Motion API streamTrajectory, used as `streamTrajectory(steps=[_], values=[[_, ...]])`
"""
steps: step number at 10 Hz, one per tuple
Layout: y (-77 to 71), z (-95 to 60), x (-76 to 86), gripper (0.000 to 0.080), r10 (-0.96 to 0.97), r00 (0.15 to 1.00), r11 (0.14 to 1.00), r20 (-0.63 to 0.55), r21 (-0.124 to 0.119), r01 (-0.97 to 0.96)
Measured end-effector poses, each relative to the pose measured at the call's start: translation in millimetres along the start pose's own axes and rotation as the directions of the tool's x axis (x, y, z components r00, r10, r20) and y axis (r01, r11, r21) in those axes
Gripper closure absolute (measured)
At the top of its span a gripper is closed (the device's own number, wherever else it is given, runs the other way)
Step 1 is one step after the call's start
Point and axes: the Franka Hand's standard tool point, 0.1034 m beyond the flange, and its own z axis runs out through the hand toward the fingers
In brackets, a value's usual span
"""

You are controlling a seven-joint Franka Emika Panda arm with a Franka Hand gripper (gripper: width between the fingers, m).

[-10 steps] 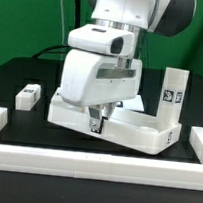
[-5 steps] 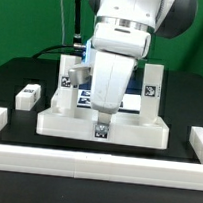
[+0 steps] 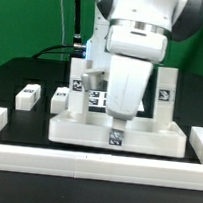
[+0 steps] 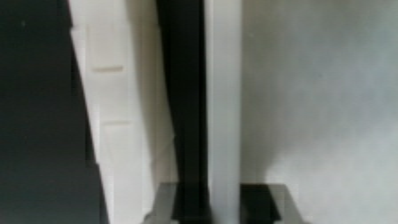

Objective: Assemble desk

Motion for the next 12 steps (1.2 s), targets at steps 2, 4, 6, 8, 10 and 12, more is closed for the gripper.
streamTrajectory(steps=[2, 4, 6, 8, 10, 12], values=[[0.9, 6.5, 12.5, 0.0735, -0.008, 1.000, 1.000, -0.007, -0.004, 0.008], [3.0, 5.7, 30.3, 0.0731, -0.034, 0.999, 0.999, -0.013, -0.017, 0.034], [7.0, 2.8, 33.8, 0.0729, -0.097, 0.995, 0.995, 0.009, -0.032, 0.097], [10.3, 4.9, 33.2, 0.0729, -0.117, 0.993, 0.992, 0.014, -0.035, 0.118], [10.4, 5.6, 32.8, 0.0729, -0.115, 0.993, 0.993, 0.015, -0.035, 0.116], [9.9, 6.1, 32.2, 0.0460, -0.114, 0.993, 0.993, 0.015, -0.033, 0.115]])
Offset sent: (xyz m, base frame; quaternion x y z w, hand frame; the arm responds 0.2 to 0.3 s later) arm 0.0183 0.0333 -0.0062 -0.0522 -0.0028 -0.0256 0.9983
